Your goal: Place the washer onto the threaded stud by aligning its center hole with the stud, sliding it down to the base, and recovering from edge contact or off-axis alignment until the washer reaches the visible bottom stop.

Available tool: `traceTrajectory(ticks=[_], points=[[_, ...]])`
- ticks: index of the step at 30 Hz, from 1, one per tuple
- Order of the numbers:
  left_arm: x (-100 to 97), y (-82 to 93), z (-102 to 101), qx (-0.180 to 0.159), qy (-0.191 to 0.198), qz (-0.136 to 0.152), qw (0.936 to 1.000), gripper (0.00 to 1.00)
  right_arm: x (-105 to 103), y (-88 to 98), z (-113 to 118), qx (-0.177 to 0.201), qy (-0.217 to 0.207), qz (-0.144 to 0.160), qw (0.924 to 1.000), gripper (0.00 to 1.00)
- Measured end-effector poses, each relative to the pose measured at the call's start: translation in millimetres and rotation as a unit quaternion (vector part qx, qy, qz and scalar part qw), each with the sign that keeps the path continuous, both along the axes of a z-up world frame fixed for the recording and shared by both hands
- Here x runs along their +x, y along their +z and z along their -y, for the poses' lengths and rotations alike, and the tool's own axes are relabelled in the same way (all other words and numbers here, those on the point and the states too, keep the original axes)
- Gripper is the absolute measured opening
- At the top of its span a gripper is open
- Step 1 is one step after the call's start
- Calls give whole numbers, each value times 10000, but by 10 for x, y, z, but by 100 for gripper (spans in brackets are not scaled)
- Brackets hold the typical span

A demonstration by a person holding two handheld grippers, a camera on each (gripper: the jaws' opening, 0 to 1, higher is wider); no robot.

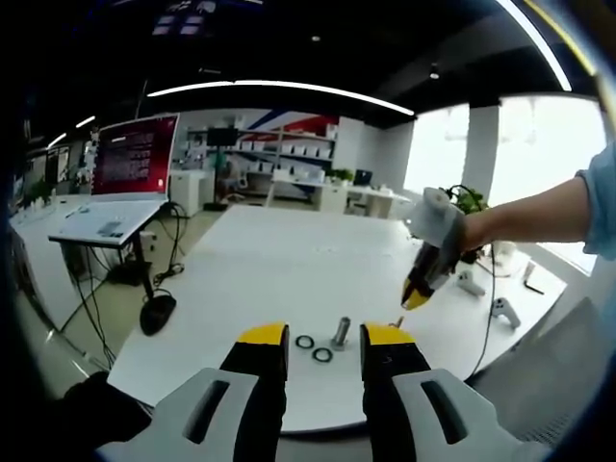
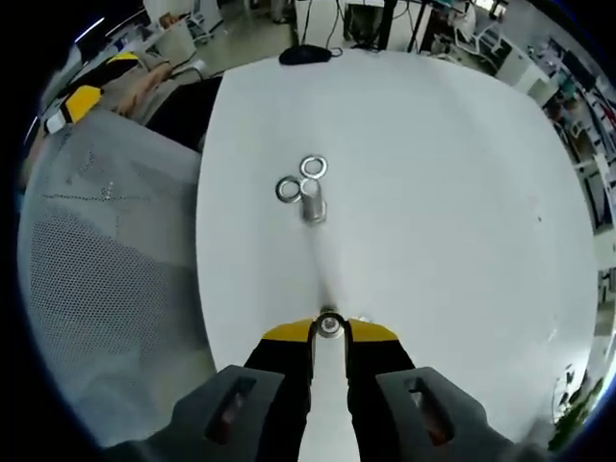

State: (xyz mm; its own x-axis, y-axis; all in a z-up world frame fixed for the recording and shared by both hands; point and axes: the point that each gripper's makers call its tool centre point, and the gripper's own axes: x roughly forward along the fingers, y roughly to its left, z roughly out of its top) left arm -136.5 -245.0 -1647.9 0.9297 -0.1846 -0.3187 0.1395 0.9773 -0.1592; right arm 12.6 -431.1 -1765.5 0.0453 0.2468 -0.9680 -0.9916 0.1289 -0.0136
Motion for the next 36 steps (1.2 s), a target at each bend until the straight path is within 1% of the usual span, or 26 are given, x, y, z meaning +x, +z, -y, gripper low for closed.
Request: traceTrajectory(ticks=[11,22,26,32,36], points=[[3,6,-1,-12,7,14,10000,27,36,18,-11,15,-25,-12,10000,13],[3,6,-5,-16,22,18,10000,27,50,-12,-25,23,-17,-67,10000,13],[3,4,-7,-13,27,15,10000,27,60,-54,-26,-1,-12,-89,10000,13],[4,10,-8,-29,38,31,10000,27,29,-75,-48,4,-35,-167,9999,13],[4,7,-7,-18,35,20,10000,27,6,-124,-47,-29,-20,-212,9998,13]])
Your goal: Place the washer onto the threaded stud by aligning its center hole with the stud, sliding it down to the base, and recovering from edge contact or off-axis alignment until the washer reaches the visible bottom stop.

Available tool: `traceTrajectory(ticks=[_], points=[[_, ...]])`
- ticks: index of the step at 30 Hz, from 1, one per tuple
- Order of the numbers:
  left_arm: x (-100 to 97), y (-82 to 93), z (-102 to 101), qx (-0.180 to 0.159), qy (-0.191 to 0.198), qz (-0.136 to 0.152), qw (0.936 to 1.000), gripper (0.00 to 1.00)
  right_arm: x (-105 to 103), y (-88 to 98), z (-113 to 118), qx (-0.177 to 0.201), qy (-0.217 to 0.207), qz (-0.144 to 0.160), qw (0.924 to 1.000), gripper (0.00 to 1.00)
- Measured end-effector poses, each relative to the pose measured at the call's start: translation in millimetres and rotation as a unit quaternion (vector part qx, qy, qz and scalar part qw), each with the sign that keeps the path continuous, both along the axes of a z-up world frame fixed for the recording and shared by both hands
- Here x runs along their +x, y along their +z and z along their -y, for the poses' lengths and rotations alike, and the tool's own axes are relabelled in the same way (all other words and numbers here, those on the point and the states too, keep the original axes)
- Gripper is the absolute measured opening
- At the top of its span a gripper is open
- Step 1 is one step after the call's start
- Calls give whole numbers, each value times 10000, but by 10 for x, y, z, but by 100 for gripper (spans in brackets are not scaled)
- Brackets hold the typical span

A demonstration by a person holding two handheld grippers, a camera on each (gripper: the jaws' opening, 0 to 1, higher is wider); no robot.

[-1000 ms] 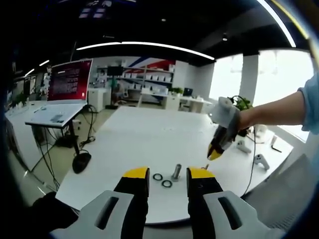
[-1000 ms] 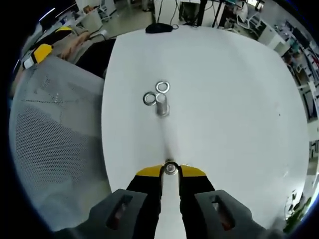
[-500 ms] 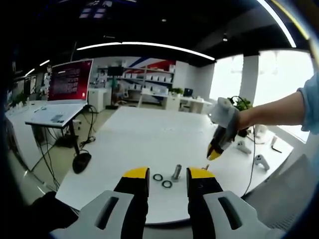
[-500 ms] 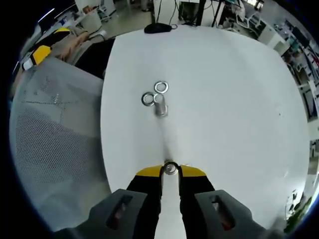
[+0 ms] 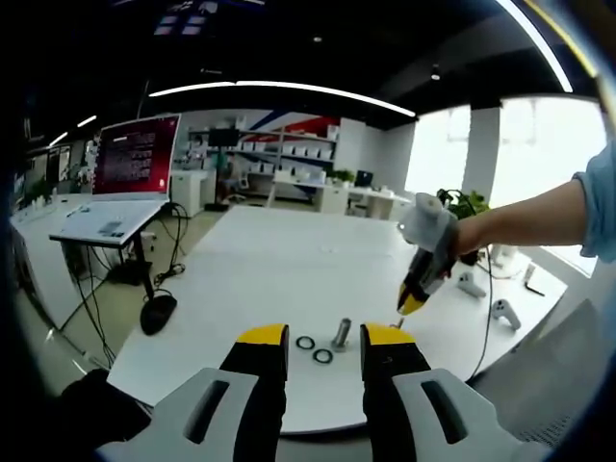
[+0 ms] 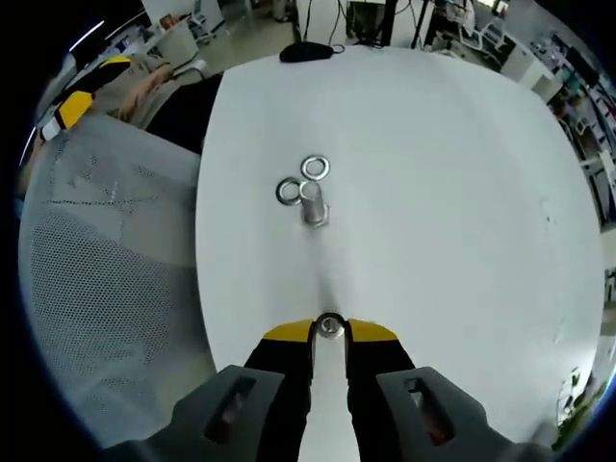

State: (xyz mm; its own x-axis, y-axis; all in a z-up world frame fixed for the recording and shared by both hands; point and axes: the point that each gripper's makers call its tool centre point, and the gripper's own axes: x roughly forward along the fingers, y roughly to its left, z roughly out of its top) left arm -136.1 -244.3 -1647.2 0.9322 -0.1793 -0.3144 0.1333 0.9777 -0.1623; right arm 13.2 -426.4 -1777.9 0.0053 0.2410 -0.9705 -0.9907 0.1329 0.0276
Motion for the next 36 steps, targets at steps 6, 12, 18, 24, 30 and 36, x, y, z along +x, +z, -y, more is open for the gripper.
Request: traceTrajectory(ticks=[6,12,18,24,30,36], points=[[3,7,-1,-17,4,20,10000,28,-12,-45,6,-30,-31,-46,10000,13],[3,2,-1,-7,2,5,10000,27,-40,-86,0,-59,-29,-99,9999,13],[-1,-2,3,2,-6,-8,10000,27,-48,-122,-10,-79,-7,-106,9999,13],[-4,-13,4,26,-22,-47,10000,27,-44,-161,-23,-87,-18,-125,9999,13],[-5,-25,6,46,-38,-85,9999,27,-53,-188,-2,-144,-10,-144,9998,13],[-3,-29,5,46,-41,-97,9999,27,-51,-156,12,-109,-25,-147,9998,13]])
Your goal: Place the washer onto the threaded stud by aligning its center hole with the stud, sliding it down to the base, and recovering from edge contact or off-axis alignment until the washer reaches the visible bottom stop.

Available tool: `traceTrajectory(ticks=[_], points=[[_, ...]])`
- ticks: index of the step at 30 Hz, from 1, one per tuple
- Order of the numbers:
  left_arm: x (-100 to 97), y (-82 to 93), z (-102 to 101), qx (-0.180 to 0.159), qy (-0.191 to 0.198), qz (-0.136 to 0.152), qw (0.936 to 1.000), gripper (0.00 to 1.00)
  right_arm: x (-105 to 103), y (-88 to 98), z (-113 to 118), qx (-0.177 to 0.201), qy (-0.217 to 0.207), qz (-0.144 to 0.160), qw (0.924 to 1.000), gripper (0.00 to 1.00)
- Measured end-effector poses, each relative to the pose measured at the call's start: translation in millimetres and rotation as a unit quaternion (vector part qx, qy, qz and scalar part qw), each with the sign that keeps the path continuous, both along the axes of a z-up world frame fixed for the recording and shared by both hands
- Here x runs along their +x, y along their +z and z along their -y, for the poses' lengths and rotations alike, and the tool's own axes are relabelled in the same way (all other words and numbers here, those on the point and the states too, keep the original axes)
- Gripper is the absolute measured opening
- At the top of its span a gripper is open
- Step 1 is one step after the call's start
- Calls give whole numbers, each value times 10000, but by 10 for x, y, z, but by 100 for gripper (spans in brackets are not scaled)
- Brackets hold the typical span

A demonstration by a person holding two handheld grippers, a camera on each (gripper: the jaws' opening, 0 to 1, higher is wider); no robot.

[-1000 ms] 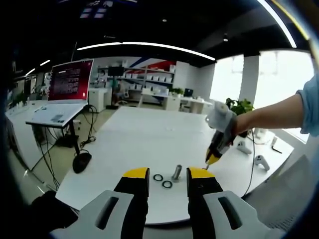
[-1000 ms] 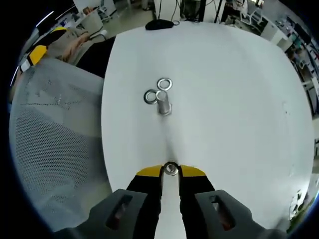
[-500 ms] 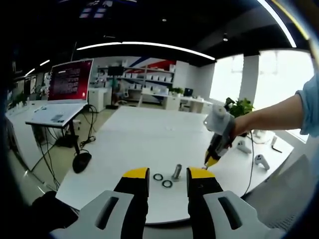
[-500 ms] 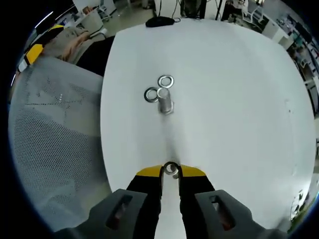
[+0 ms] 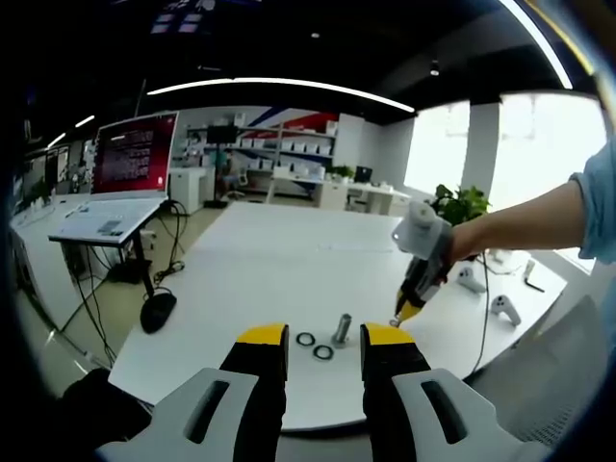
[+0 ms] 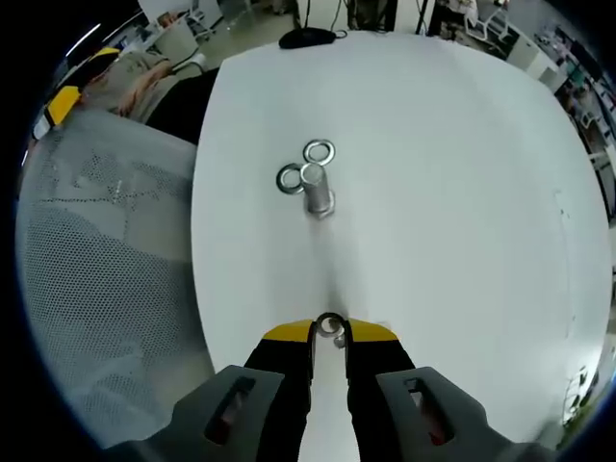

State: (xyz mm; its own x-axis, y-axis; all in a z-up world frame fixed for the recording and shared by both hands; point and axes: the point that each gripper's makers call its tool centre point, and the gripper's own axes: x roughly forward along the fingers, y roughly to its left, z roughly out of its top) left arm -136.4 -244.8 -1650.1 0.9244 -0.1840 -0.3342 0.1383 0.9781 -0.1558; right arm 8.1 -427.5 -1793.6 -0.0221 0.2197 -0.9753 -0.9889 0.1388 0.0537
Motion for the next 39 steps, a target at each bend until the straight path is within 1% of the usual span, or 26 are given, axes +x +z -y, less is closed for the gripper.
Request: traceTrajectory(ticks=[6,13,21,35,39], points=[[2,2,0,-8,-1,3,10000,27,-32,34,10,44,28,-7,10000,13],[3,0,0,-4,-4,-2,10000,27,-48,51,44,91,-33,-23,10000,13],[5,-2,-3,-1,4,-6,10000,27,-18,43,80,106,-115,-12,9999,13],[3,-1,-5,0,26,-4,10000,27,-116,78,-110,206,69,-30,9998,13],[1,2,-4,-3,29,2,10000,27,-181,66,-155,224,122,-51,9997,13]])
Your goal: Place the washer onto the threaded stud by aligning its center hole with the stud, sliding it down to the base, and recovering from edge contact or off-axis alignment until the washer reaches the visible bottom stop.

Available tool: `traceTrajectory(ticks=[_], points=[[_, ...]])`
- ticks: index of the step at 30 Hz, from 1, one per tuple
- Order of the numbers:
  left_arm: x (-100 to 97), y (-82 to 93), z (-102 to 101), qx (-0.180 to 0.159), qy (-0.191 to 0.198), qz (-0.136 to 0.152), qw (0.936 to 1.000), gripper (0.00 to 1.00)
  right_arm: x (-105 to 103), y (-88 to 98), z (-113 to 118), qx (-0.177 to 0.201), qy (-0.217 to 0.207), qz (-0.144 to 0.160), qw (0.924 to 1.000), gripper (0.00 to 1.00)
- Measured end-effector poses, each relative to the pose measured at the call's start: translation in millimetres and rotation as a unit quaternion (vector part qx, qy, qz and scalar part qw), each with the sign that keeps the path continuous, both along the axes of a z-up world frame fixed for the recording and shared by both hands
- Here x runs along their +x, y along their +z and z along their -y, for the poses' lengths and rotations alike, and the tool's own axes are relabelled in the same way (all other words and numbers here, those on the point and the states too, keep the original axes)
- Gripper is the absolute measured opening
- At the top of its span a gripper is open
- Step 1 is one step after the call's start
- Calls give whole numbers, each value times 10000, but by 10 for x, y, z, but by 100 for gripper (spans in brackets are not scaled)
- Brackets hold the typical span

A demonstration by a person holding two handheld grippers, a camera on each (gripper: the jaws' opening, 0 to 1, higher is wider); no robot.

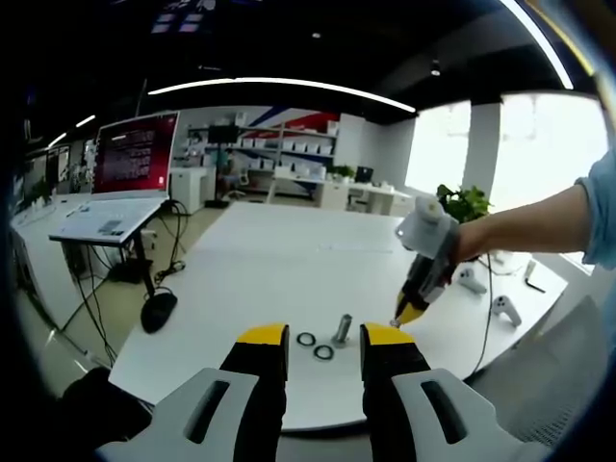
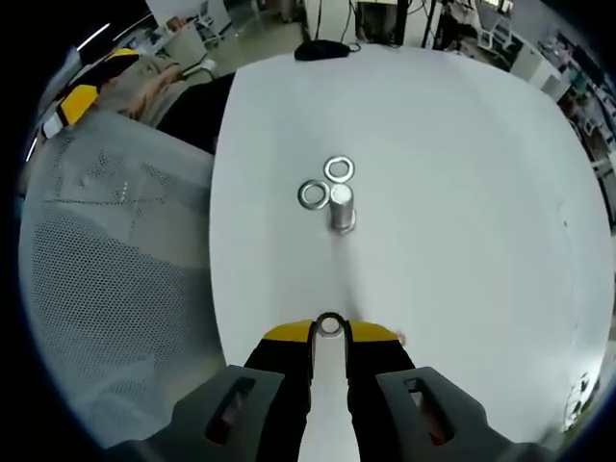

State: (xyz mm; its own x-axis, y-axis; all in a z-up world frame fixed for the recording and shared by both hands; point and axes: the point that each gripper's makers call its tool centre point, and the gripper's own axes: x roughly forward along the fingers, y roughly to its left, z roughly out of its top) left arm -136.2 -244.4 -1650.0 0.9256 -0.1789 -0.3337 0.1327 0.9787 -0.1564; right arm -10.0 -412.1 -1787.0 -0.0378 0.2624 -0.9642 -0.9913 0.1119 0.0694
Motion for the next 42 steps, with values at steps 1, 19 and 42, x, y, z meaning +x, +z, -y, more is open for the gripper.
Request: traceTrajectory(ticks=[1,19,42], points=[[1,1,0,-1,1,2,10000,27,-13,-4,-6,3,19,-5,10000,13],[3,4,4,-5,0,11,10000,27,82,14,173,-57,-126,67,9999,13],[0,-2,3,3,4,-2,10000,27,254,26,358,-57,-344,130,9993,13]])
